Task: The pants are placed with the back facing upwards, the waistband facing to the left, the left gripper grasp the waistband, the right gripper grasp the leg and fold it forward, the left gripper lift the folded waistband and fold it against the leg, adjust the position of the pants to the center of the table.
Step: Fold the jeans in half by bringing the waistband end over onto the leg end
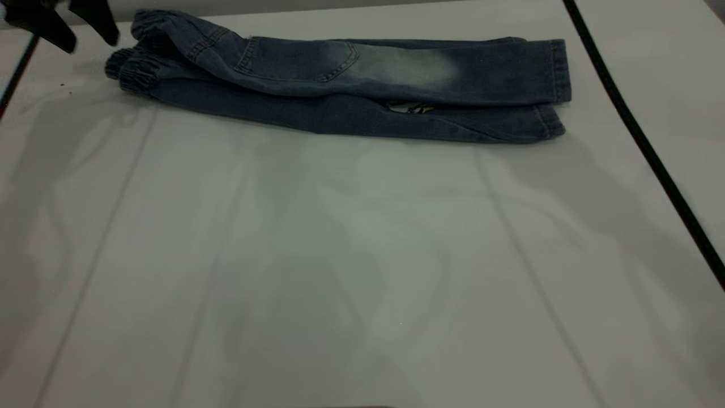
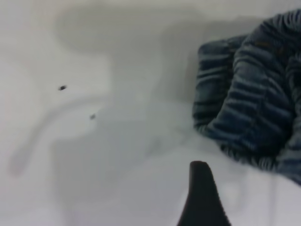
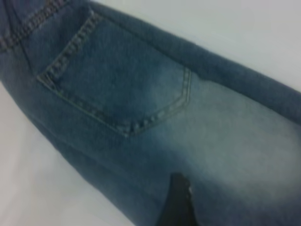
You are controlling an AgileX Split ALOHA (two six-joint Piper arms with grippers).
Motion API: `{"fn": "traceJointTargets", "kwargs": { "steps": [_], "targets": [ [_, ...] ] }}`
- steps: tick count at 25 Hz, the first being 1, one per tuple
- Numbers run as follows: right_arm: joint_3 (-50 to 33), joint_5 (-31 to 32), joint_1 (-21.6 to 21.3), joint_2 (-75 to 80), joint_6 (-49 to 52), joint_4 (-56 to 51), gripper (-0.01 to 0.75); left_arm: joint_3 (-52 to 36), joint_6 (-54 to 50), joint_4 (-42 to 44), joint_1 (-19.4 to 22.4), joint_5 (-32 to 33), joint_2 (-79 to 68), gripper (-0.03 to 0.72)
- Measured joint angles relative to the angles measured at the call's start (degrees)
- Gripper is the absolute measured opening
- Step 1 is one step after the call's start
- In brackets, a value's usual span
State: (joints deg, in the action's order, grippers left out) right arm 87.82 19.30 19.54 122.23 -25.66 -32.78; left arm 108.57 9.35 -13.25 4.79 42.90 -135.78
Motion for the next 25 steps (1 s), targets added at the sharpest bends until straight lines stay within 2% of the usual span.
{"fn": "traceJointTargets", "kwargs": {
  "steps": [8,13,16,20,22,25],
  "targets": [
    [0.2,-0.4,2.5,2.8,-0.9,-1.2,0.515,0.0,9.0,-8.6,-0.1,-5.1,-5.1,0.444],
    [0.2,-3.1,4.2,3.6,-1.0,-1.4,0.514,0.2,12.4,-9.7,-0.1,-5.9,-6.4,0.43],
    [0.3,-5.1,4.6,4.5,-1.0,-2.5,0.514,0.4,12.6,-10.2,-0.1,-6.3,-6.8,0.349],
    [0.4,-8.8,5.0,6.2,-1.0,-3.1,0.514,0.4,12.7,-11.2,-0.1,-6.7,-7.0,0.123],
    [0.5,-10.3,5.0,7.4,-1.0,-3.3,0.514,0.4,12.8,-11.6,-0.1,-6.9,-7.0,0.045],
    [0.5,-11.6,5.0,9.3,-1.1,-3.4,0.514,0.4,13.1,-11.8,-0.1,-6.9,-7.0,0.023]
  ]
}}
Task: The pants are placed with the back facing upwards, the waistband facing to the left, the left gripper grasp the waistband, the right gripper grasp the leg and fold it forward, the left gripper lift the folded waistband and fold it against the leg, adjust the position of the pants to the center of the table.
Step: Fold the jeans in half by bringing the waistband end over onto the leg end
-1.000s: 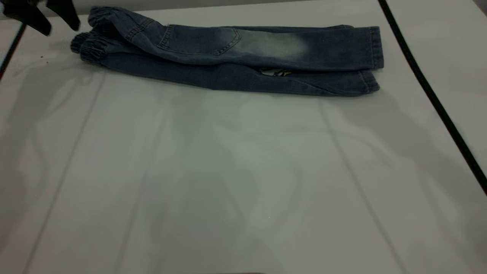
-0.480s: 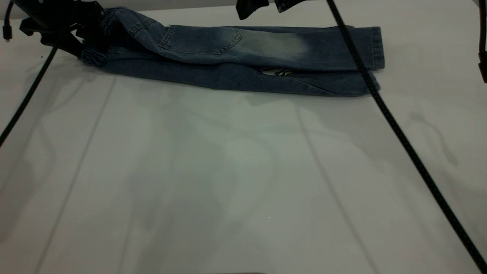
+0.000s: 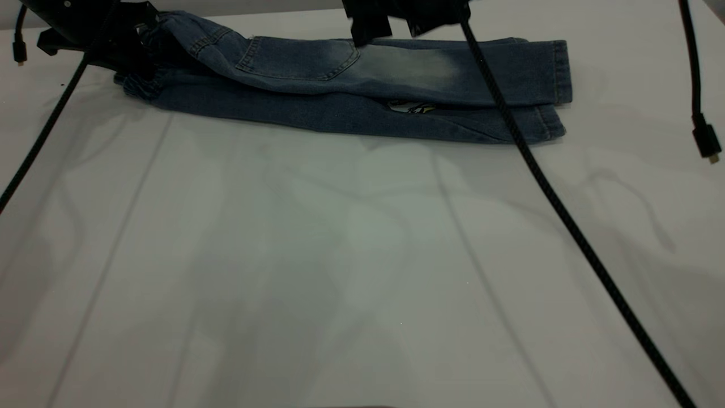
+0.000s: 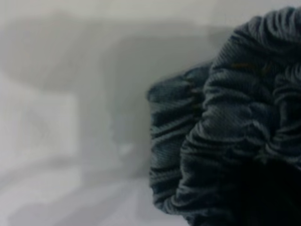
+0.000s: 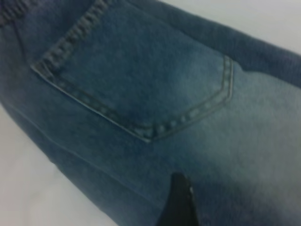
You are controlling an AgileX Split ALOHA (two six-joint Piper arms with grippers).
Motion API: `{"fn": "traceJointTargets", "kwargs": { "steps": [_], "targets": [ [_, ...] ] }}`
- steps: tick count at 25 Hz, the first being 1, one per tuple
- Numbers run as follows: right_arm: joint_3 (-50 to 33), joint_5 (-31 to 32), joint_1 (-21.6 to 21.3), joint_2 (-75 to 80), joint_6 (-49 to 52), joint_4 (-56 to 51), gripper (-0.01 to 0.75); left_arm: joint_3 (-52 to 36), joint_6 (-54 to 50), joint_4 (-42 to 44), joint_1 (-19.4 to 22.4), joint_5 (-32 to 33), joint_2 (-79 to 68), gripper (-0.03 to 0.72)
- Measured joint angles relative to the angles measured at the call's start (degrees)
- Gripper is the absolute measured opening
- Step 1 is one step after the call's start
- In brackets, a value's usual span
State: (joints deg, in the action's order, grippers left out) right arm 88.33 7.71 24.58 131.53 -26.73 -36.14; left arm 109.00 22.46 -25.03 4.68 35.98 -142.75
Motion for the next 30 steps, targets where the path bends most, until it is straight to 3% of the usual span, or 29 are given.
{"fn": "traceJointTargets", "kwargs": {
  "steps": [14,25,30],
  "targets": [
    [0.1,0.0,0.0,4.9,-1.3,-1.6,0.514,0.0,4.3,0.0,-1.5,5.4,11.3,0.02],
    [0.2,0.3,2.8,5.7,-1.3,-2.4,0.514,0.0,8.2,-0.8,-11.3,6.5,17.1,0.02],
    [0.4,0.3,4.8,7.4,-1.5,-2.4,0.514,2.5,8.4,-0.9,-14.0,7.8,18.1,0.02]
  ]
}}
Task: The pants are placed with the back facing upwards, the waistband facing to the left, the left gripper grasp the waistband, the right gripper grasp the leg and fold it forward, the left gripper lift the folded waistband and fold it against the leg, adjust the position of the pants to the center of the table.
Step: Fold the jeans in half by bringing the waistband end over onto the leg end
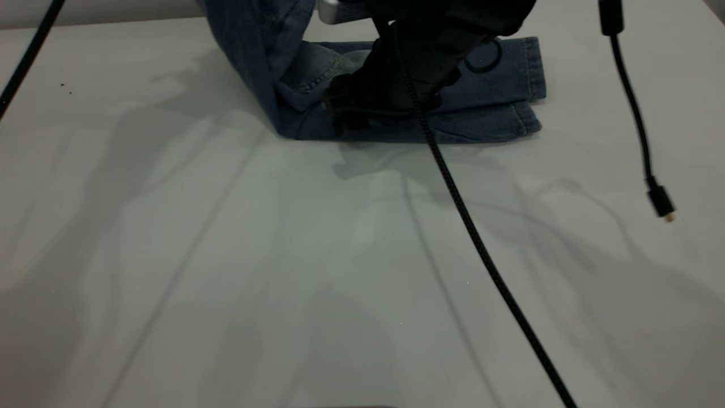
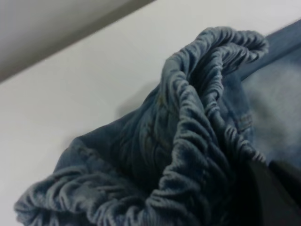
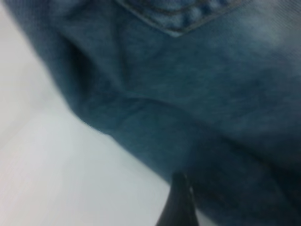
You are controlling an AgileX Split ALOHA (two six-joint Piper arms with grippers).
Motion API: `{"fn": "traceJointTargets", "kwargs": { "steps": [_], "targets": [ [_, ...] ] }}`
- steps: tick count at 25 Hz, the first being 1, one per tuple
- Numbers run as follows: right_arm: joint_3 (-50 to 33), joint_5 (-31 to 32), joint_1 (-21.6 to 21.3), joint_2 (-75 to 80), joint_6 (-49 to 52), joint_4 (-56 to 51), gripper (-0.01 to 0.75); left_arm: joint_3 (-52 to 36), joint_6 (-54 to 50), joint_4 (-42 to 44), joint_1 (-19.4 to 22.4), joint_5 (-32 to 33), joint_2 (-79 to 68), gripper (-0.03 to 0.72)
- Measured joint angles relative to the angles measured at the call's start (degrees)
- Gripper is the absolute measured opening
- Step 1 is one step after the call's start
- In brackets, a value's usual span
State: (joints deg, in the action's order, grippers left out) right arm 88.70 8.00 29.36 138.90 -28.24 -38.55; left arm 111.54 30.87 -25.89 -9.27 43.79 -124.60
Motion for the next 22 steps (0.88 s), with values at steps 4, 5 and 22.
{"fn": "traceJointTargets", "kwargs": {
  "steps": [4,5,22],
  "targets": [
    [0.0,0.5,0.7,-0.2,0.0,0.0,0.514,2.9,0.2,-0.8,-1.4,0.8,0.0,0.02],
    [0.0,1.2,0.7,-0.6,-0.1,0.0,0.514,3.7,0.2,-1.0,-1.7,1.1,0.0,0.02],
    [0.0,32.4,-13.9,-30.4,0.1,2.9,0.514,6.8,1.7,-2.1,-10.4,-1.3,0.0,0.02]
  ]
}}
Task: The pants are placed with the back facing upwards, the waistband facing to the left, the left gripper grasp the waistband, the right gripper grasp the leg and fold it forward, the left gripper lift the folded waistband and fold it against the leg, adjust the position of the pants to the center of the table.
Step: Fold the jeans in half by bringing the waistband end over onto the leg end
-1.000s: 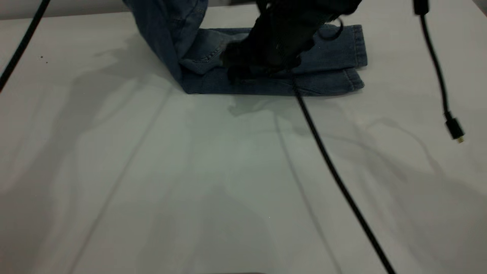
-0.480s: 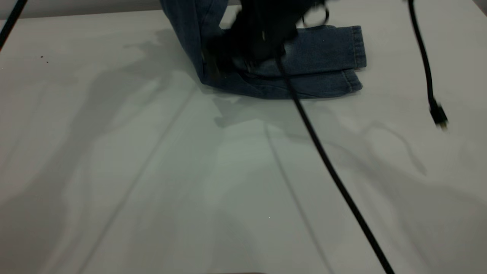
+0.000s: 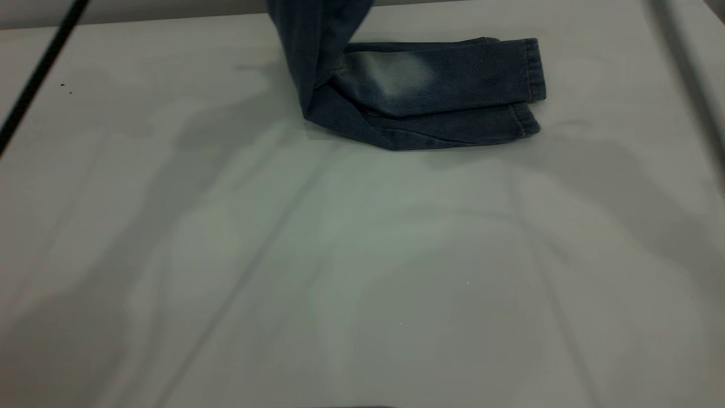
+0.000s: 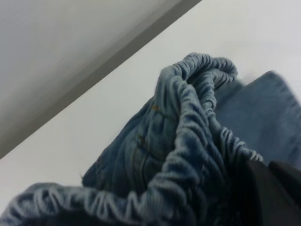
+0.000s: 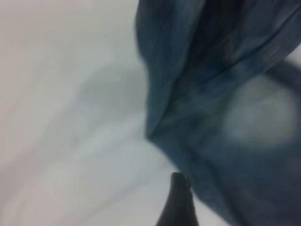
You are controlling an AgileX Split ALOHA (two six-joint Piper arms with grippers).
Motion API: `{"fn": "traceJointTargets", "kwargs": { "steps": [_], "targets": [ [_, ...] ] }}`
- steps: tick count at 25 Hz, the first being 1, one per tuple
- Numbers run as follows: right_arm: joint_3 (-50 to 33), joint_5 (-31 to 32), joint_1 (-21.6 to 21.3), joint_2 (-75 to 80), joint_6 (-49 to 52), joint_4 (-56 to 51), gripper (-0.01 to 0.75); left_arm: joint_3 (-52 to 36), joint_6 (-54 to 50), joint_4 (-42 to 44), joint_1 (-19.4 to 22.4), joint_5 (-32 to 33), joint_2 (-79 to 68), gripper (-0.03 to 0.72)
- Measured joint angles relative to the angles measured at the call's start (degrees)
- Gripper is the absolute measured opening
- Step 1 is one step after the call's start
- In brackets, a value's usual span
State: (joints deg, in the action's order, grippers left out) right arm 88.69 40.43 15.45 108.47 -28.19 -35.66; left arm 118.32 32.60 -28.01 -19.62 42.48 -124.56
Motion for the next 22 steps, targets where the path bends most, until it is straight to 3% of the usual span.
{"fn": "traceJointTargets", "kwargs": {
  "steps": [9,18,22],
  "targets": [
    [0.0,4.5,-9.8,-12.3,0.2,0.2,0.514,0.4,0.2,-0.4,-10.3,-5.6,-4.2,0.02],
    [0.0,7.2,-10.6,-14.4,-0.3,1.0,0.514,0.4,0.2,-0.6,-16.2,-14.1,-13.8,0.029],
    [-0.1,7.4,-10.6,-14.4,-0.3,1.2,0.514,0.4,0.2,-0.9,-16.9,-15.3,-16.5,0.101]
  ]
}}
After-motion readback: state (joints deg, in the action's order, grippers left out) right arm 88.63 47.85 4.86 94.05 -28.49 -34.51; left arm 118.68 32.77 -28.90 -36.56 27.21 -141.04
